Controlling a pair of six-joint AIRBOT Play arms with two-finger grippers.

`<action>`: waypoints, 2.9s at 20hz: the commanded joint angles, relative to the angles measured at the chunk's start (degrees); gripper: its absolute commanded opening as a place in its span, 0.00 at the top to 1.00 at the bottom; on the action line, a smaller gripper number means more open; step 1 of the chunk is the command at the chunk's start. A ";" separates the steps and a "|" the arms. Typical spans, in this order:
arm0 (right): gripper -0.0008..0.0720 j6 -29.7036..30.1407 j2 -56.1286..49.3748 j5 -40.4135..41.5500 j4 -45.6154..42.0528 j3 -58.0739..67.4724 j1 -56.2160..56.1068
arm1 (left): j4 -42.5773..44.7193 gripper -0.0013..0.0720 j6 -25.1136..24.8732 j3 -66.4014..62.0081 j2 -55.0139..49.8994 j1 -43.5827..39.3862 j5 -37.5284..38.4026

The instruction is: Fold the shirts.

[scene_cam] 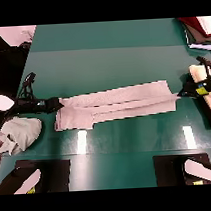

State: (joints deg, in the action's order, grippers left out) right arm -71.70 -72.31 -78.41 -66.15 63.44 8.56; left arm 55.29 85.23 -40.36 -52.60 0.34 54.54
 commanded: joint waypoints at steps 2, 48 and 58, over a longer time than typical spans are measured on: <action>0.98 -1.84 -10.69 1.49 0.76 8.61 -2.36 | -0.20 0.95 -0.15 -0.83 -3.76 0.07 -10.58; 0.98 7.98 -13.53 -7.10 27.47 14.45 -0.81 | -4.76 0.95 -1.64 -38.64 -44.35 -28.92 -2.03; 0.98 4.57 -7.67 -9.64 31.56 28.02 -14.84 | -6.67 0.95 0.28 -50.47 -55.10 -31.61 -2.29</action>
State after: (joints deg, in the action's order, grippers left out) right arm -65.78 -80.60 -87.92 -35.24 87.20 -1.74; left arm 49.08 84.47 -89.45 -106.26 -30.87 53.41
